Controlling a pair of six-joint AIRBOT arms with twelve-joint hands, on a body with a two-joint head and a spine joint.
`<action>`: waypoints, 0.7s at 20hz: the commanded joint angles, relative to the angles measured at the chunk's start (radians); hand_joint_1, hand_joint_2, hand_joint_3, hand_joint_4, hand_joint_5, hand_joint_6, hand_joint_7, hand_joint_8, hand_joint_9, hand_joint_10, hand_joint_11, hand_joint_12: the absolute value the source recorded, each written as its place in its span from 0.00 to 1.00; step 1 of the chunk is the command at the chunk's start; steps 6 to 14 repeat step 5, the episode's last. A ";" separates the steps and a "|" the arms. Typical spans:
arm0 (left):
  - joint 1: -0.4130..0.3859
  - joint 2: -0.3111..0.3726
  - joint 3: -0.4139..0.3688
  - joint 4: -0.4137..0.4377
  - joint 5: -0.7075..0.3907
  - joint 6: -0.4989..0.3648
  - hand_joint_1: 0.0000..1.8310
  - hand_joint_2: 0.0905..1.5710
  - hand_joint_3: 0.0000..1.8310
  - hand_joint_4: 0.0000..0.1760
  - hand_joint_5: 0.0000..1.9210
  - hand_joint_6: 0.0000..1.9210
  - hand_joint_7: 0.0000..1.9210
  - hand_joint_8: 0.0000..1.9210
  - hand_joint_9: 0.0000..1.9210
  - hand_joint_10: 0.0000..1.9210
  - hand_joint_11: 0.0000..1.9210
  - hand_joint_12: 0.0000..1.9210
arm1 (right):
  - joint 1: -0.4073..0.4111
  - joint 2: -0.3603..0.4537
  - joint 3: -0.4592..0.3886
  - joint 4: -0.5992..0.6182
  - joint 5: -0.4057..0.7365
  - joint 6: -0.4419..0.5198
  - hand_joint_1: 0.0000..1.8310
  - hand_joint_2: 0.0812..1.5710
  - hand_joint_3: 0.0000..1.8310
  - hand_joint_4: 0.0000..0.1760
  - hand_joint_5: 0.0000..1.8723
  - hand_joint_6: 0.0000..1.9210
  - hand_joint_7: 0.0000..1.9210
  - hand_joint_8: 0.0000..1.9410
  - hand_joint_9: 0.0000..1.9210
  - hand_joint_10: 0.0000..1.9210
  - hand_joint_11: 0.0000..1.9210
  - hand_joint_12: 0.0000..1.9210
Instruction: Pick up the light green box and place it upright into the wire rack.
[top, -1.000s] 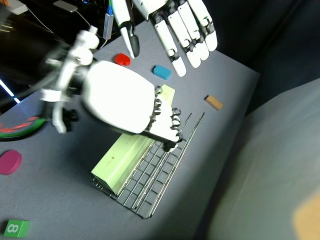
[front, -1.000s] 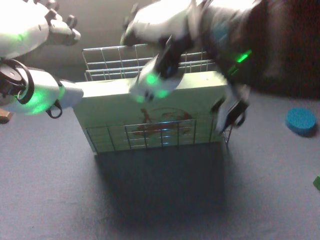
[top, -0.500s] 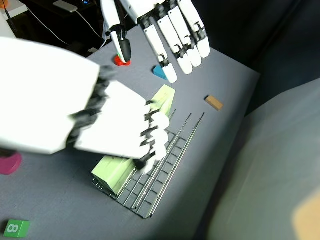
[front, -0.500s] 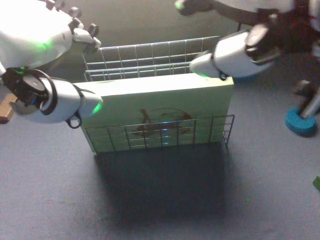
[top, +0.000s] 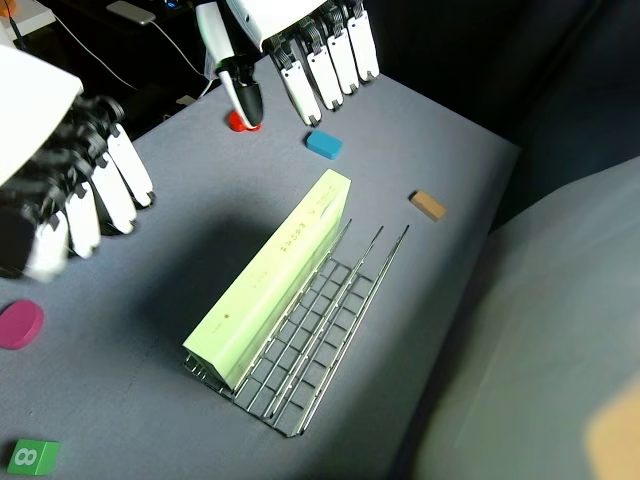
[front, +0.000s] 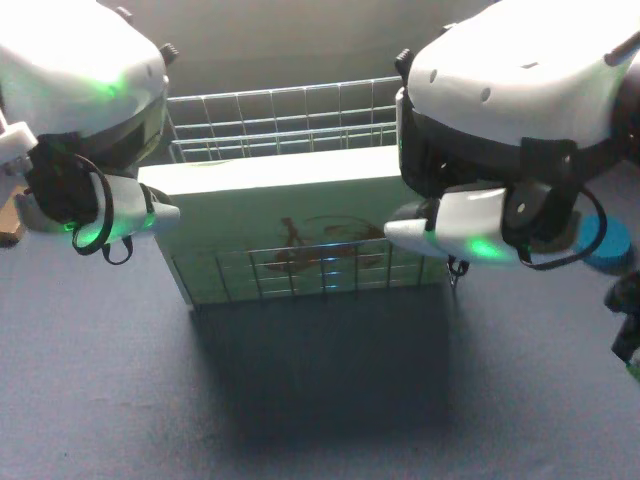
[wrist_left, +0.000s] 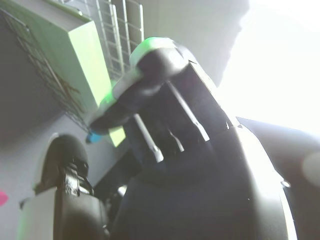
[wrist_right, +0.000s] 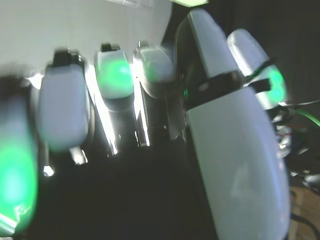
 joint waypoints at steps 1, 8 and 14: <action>-0.017 -0.004 -0.001 0.073 -0.034 0.005 0.32 0.78 0.00 0.00 0.66 1.00 0.69 1.00 0.66 1.00 0.67 1.00 | 0.003 0.003 -0.002 -0.070 0.045 0.002 0.41 0.87 0.00 0.95 0.73 1.00 0.81 1.00 0.91 1.00 1.00 1.00; -0.022 -0.006 -0.002 0.073 -0.033 0.006 0.42 0.79 0.00 0.76 0.71 1.00 0.75 1.00 0.76 1.00 0.78 1.00 | -0.038 0.025 -0.006 -0.145 0.081 0.036 0.42 0.89 0.00 1.00 0.72 1.00 0.80 1.00 0.89 1.00 1.00 1.00; -0.022 -0.006 -0.002 0.073 -0.033 0.006 0.42 0.79 0.00 0.76 0.71 1.00 0.75 1.00 0.76 1.00 0.78 1.00 | -0.038 0.025 -0.006 -0.145 0.081 0.036 0.42 0.89 0.00 1.00 0.72 1.00 0.80 1.00 0.89 1.00 1.00 1.00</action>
